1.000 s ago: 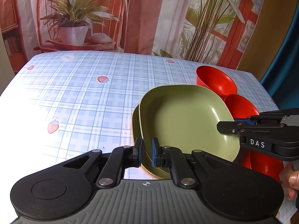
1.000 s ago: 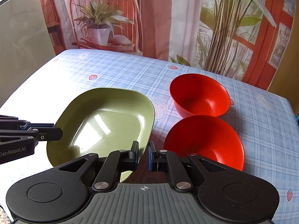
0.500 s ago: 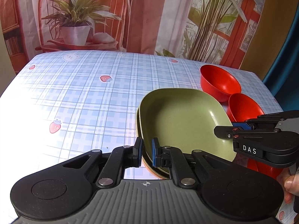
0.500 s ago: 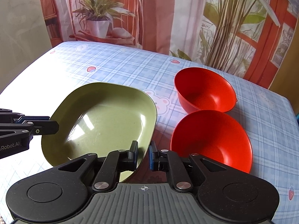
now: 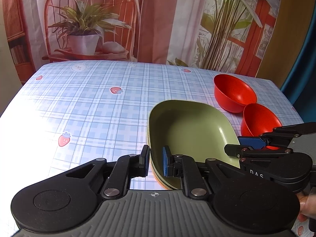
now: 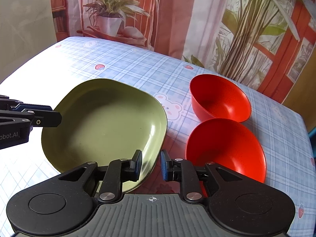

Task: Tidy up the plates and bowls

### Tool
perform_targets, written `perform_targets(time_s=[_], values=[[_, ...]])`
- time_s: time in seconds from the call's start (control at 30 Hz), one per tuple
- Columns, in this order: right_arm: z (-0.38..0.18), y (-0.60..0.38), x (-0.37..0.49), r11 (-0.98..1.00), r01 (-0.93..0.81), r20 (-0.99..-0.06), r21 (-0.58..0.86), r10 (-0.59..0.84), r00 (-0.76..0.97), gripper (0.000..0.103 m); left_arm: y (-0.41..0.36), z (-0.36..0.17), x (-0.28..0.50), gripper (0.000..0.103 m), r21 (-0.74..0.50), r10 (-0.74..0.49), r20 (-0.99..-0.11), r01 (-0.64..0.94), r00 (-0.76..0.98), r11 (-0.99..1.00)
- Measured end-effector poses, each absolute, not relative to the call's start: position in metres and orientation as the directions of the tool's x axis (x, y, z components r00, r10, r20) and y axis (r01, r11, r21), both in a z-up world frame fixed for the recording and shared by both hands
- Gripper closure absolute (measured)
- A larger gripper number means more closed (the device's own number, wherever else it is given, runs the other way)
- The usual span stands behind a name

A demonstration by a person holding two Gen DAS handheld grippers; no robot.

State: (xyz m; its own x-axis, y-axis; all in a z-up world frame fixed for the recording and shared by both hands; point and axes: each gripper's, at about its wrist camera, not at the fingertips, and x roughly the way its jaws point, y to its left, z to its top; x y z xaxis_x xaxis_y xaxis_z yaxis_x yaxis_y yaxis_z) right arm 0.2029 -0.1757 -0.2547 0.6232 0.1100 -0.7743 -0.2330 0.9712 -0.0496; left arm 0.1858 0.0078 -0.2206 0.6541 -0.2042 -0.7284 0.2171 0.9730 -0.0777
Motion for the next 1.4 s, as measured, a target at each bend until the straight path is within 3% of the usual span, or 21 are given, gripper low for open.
perform_targets(time_s=[0.67, 1.1, 1.4], values=[[-0.208, -0.216, 0.145, 0.968, -0.25, -0.672, -0.012, 0.177, 0.719, 0.083, -0.041, -0.18, 0.143, 0.088, -0.059, -0.267, -0.673, 0.31, 0.689, 0.949], [-0.214, -0.286, 0.102, 0.987, -0.159, -0.675, 0.005, 0.121, 0.728, 0.083, -0.107, -0.208, 0.122, 0.088, -0.114, -0.369, -0.721, 0.426, 0.586, 0.898], [-0.234, -0.328, 0.087, 0.993, -0.075, -0.666, 0.092, 0.117, 0.737, 0.083, -0.131, -0.231, 0.115, 0.088, -0.113, -0.38, -0.76, 0.468, 0.528, 0.876]])
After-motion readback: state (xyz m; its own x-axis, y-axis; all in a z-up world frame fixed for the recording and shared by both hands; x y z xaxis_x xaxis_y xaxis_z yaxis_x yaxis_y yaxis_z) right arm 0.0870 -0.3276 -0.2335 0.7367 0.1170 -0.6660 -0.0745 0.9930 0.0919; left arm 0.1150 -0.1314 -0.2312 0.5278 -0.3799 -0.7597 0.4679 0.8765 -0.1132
